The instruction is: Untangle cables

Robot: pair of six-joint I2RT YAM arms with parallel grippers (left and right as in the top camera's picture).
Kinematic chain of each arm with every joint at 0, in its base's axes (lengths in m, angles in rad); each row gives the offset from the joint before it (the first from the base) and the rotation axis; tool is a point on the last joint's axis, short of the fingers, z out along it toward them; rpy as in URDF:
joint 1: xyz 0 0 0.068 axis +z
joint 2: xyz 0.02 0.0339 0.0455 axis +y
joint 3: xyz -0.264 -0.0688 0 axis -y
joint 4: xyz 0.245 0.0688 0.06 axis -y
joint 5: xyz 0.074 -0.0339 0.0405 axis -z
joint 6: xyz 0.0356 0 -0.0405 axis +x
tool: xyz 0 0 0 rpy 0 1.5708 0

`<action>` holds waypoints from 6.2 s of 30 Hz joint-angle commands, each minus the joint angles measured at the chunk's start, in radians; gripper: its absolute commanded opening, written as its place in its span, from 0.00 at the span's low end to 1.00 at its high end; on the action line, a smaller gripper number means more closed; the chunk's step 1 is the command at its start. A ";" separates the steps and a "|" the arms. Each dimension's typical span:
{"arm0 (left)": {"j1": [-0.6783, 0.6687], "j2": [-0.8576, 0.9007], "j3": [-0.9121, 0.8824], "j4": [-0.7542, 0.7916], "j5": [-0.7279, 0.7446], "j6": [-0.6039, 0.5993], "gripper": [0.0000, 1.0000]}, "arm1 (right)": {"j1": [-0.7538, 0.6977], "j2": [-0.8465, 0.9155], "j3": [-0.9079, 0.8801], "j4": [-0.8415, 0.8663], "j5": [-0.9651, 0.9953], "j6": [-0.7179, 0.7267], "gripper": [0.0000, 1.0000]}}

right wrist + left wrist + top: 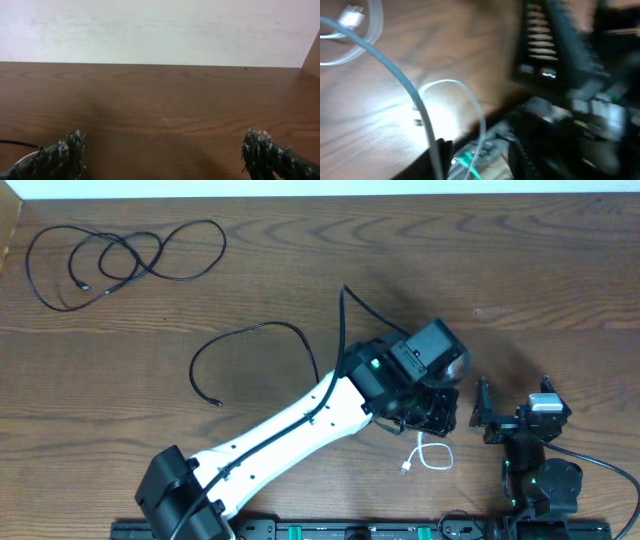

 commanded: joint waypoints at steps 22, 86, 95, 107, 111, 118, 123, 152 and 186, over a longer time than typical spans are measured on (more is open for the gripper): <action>0.013 -0.029 0.010 -0.054 -0.230 0.032 0.08 | 0.012 -0.003 -0.002 -0.005 0.001 0.014 0.99; 0.097 0.177 0.053 0.243 -0.386 0.073 0.07 | 0.012 -0.003 -0.002 -0.005 0.001 0.014 0.99; 0.097 -0.163 0.059 0.291 -0.307 0.073 0.08 | 0.012 -0.003 -0.002 -0.005 0.001 0.014 0.99; 0.194 -0.530 0.059 0.392 -0.403 0.103 0.07 | 0.012 -0.003 -0.002 -0.005 0.001 0.014 0.99; 0.288 -0.608 0.059 0.409 -0.443 0.079 0.08 | 0.012 -0.003 -0.002 -0.005 0.001 0.013 0.99; 0.504 -0.737 0.059 0.486 -0.460 0.056 0.07 | 0.012 -0.003 -0.002 -0.005 0.001 0.014 0.99; 0.619 -0.759 0.058 0.414 -0.468 0.013 0.07 | 0.012 -0.003 -0.002 -0.005 0.001 0.014 0.99; 0.757 -0.427 0.050 0.097 -0.144 0.104 0.08 | 0.012 -0.003 -0.002 -0.005 0.001 0.014 0.99; 0.778 -0.375 0.074 0.208 -0.315 0.138 0.07 | 0.012 -0.003 -0.002 -0.005 0.001 0.014 0.99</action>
